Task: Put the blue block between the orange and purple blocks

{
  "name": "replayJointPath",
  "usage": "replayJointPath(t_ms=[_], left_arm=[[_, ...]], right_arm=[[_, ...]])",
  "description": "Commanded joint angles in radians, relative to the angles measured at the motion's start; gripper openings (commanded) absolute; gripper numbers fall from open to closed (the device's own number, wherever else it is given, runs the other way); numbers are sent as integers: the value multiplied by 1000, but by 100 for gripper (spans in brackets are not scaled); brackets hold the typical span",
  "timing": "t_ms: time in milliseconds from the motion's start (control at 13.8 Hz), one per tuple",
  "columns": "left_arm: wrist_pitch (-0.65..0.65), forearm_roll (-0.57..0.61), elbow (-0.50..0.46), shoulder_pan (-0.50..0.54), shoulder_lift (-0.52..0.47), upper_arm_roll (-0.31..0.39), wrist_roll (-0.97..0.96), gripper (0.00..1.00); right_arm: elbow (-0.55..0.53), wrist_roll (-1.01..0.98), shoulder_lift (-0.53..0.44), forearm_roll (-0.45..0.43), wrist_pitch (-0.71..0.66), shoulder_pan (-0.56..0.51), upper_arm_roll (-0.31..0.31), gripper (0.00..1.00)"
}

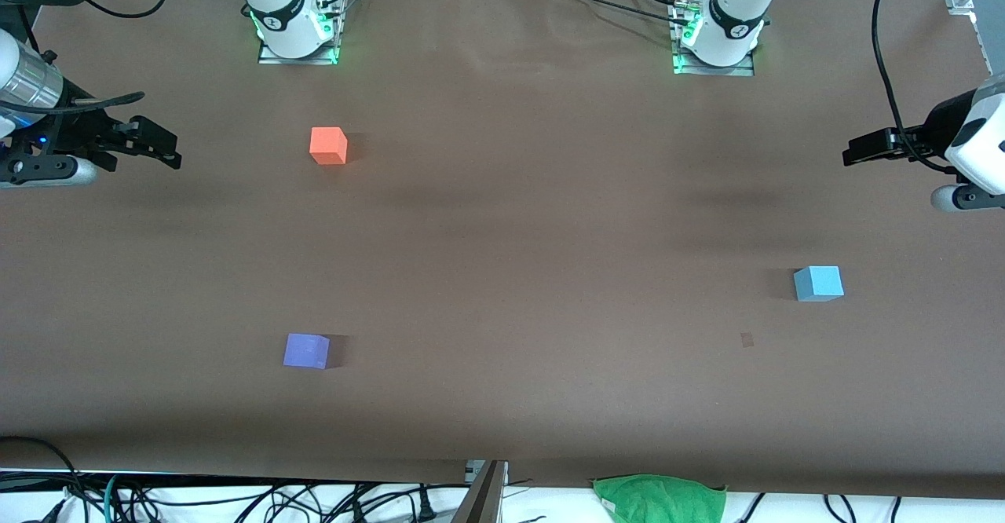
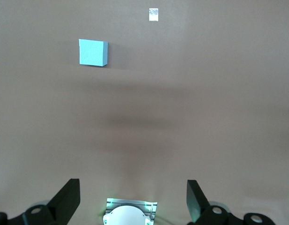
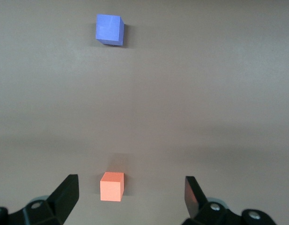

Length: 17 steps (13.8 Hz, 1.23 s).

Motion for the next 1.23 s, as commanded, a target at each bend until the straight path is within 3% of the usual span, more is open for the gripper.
replayJointPath(t_ms=[0,796,1157], left_arm=[[-26,16,38,-2,20,0,7,100],[12,22,-17,38,17,7,13,100],[275,33,-230,104,20,7,95,100]], right_arm=[[21,-11,8,-4,-16,-15,14,99],[21,-11,8,-4,-16,-15,14,99],[21,-11,8,-4,-16,-15,14,99]])
